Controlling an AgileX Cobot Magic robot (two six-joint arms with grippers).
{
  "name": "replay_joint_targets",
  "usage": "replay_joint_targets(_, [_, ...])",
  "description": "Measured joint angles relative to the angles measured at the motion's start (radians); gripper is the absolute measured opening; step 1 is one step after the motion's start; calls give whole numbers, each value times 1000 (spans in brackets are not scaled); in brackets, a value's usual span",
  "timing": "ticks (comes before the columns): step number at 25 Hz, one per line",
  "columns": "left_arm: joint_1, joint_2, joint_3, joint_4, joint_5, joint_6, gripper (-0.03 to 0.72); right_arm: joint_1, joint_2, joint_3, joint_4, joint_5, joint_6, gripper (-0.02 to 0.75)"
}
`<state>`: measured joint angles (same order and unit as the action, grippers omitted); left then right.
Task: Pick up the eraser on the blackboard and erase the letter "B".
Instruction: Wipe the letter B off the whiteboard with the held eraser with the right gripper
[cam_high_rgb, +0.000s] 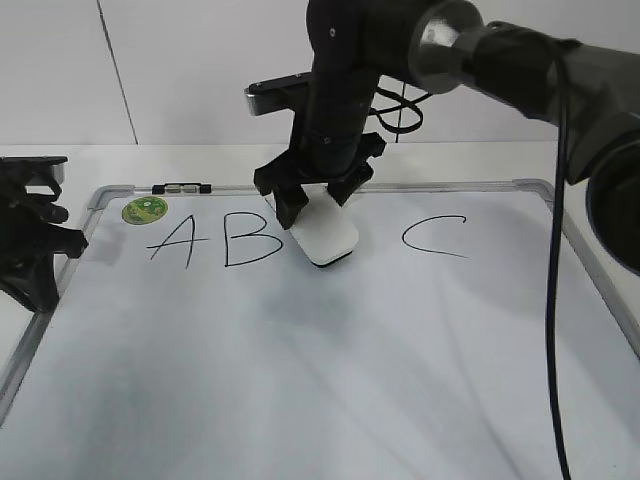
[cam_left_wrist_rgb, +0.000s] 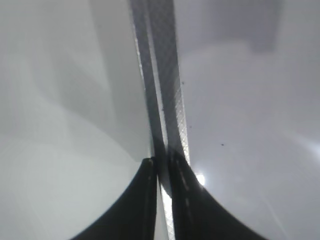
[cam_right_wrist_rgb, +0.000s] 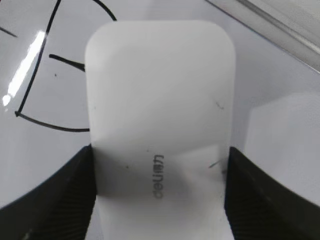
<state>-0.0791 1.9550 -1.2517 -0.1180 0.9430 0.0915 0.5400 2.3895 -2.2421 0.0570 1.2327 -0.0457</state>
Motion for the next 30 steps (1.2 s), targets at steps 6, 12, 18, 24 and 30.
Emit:
replay_joint_targets(6, [0,0,0,-5,0,0,38,4,27,-17,5,4,3,562])
replay_joint_targets(12, [0,0,0,-7,1,0,38,38,45,-22,5,4,3,562])
replay_joint_targets(18, [0,1,0,-8,1,0,38,49,69,-33,4,-4,1,562])
replay_joint_targets(24, [1,1,-2,-10,1,0,38,66,69,-34,-8,-4,-17,562])
replay_joint_targets(30, [4,1,-2,-10,1,0,38,70,82,-44,2,-1,-21,561])
